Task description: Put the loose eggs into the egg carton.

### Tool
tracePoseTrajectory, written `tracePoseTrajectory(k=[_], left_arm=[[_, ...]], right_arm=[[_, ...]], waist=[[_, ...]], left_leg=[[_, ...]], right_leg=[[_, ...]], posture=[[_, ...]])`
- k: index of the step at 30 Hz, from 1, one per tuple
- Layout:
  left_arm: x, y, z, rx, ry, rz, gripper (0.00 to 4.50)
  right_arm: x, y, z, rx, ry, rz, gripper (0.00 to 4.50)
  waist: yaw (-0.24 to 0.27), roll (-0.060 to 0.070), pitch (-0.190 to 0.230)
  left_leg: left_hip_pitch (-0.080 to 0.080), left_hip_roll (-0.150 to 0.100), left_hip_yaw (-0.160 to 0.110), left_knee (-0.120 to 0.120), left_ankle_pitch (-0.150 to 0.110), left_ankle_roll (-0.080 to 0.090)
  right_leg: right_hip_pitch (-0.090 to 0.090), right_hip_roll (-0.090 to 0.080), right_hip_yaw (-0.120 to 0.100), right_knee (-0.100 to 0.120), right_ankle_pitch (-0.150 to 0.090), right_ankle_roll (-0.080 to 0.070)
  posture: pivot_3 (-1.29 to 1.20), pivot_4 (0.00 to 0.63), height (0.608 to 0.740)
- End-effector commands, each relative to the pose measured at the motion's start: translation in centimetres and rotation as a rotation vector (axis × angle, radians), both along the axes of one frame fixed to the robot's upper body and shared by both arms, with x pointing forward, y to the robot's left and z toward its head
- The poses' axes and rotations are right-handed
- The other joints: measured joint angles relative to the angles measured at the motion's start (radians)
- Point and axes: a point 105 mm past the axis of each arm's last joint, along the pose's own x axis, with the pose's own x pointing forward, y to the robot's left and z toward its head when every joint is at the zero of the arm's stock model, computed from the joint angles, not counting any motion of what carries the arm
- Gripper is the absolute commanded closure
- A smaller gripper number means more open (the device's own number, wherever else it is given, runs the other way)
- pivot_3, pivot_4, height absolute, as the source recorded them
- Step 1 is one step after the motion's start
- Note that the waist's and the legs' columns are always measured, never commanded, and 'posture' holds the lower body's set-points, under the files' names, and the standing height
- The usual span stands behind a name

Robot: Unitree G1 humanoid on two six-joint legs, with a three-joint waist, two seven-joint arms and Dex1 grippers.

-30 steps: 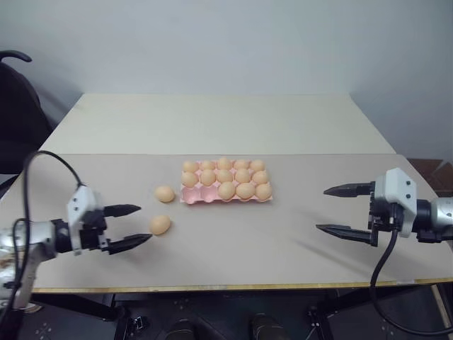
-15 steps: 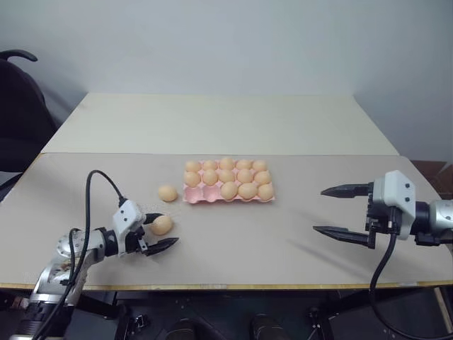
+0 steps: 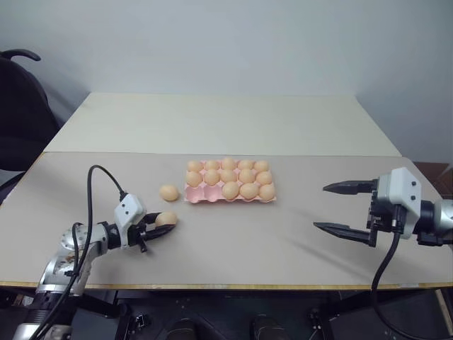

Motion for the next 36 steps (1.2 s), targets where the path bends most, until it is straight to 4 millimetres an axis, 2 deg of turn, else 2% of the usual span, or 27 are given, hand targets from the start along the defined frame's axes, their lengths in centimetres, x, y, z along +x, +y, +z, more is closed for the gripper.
tracePoseTrajectory(k=[1,5,11,16,20,29,34,36], left_arm=[[0.4,-1.7,4.2,-0.063,-0.119,-0.073,2.92],[1.8,-4.2,5.3,-0.084,-0.147,-0.117,2.92],[5.3,-7.2,4.5,-0.019,-0.161,-0.116,2.92],[7.8,-8.7,3.9,0.032,-0.173,-0.077,2.92],[8.2,-9.5,3.8,0.030,-0.155,-0.105,2.92],[7.7,-8.8,4.4,-0.007,-0.159,-0.121,0.02],[6.8,-7.8,6.0,-0.031,-0.204,-0.134,0.02],[5.8,-6.4,7.2,-0.051,-0.219,-0.139,0.02]], right_arm=[[-0.3,0.1,1.1,-0.001,-0.041,0.005,0.00],[-0.2,0.2,1.1,0.002,-0.044,0.006,0.00],[-0.3,0.4,1.2,0.008,-0.052,0.002,0.00],[-0.5,0.4,1.3,0.014,-0.058,-0.008,0.00],[-0.6,0.5,1.2,0.016,-0.059,-0.016,0.00],[-0.6,0.5,1.3,0.024,-0.063,-0.025,0.00],[-0.3,0.6,1.5,0.025,-0.067,-0.019,0.00],[-0.2,0.7,1.5,0.028,-0.068,-0.015,0.00]], waist=[[0.003,0.000,0.000],[0.005,0.000,0.000],[0.003,0.000,0.000],[0.001,0.000,0.000],[0.000,0.000,0.000],[0.001,0.000,0.000],[-0.002,0.000,0.000],[-0.003,0.000,0.000]], left_leg=[[0.000,0.000,0.000,0.000,0.000,0.000],[0.000,0.000,-0.001,0.000,0.000,0.000],[0.000,-0.001,-0.002,0.002,0.000,0.000],[-0.001,-0.001,-0.002,0.002,0.000,0.000],[-0.002,-0.002,-0.002,0.002,0.000,0.000],[-0.002,-0.002,-0.002,0.002,0.000,0.000],[-0.002,-0.001,-0.002,0.002,0.000,0.000],[-0.002,-0.001,-0.002,0.002,0.000,0.000]], right_leg=[[0.000,0.000,0.000,0.000,0.000,0.000],[0.001,0.000,0.000,-0.001,0.000,0.000],[0.002,0.000,0.000,-0.001,0.000,0.001],[0.001,0.000,0.000,-0.001,0.001,0.001],[0.001,0.000,0.000,-0.001,0.001,0.001],[0.001,0.000,0.000,-0.001,0.001,0.001],[0.001,0.000,0.000,-0.001,0.001,0.001],[0.001,0.000,0.000,-0.001,0.001,0.001]], posture=[[0.00,0.150,0.740],[0.00,0.150,0.740],[0.00,0.150,0.740],[0.00,0.150,0.740],[0.00,0.150,0.740],[0.00,0.150,0.740],[0.00,0.150,0.740],[0.00,0.150,0.740]])
